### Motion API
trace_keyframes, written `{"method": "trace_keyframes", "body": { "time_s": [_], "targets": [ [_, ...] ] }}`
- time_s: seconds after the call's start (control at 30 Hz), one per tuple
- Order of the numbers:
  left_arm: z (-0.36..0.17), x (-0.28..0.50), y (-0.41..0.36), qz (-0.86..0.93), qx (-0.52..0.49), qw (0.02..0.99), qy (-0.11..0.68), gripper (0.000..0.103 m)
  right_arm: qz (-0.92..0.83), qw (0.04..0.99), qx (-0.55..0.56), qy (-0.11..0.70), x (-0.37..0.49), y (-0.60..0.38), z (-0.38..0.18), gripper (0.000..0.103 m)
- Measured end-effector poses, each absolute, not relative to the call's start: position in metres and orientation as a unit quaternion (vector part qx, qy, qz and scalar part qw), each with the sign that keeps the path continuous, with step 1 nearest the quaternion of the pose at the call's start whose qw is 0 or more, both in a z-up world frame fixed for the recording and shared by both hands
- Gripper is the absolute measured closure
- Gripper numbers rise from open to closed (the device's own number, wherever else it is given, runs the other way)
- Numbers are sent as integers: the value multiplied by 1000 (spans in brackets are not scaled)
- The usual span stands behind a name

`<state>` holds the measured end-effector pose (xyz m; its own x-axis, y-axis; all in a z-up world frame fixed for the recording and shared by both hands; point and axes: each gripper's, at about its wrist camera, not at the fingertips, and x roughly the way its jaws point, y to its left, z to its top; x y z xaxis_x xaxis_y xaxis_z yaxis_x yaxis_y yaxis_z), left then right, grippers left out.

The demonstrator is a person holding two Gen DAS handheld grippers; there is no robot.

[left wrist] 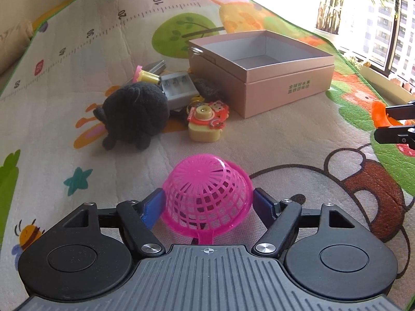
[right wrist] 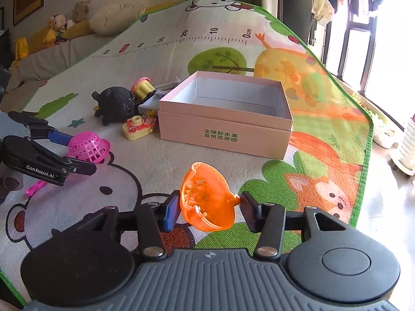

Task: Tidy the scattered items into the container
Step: 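Carry the pink strainer and orange toy to the pink box and release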

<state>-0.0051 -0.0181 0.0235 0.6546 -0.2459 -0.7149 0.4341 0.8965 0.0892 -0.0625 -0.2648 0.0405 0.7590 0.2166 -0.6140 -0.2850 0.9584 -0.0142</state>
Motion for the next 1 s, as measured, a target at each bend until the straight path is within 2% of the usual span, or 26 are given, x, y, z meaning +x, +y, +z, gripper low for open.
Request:
{"method": "trace_keyframes", "body": {
  "time_s": [0.2,0.43,0.63,0.9,0.93,0.97,1.0],
  "targets": [
    [53,-21,-56,-241,156,899,332,24,139,935,-49,322,-69,-276,46,54],
    [73,-17,-83,-314,127,884,323,24,131,935,-51,325,-62,-285,44,54],
    [98,26,-93,-317,97,897,294,24,119,936,-56,327,-46,-289,46,54],
    [151,120,-99,-293,12,920,260,24,119,934,-62,331,-29,-285,47,54],
    [152,132,-104,-287,7,922,259,23,120,933,-63,334,-27,-282,47,54],
    [150,146,-109,-281,10,923,262,11,121,932,-66,335,-25,-279,46,54],
    [147,155,-115,-276,15,924,264,4,122,932,-68,336,-24,-277,46,54]
  ]
}}
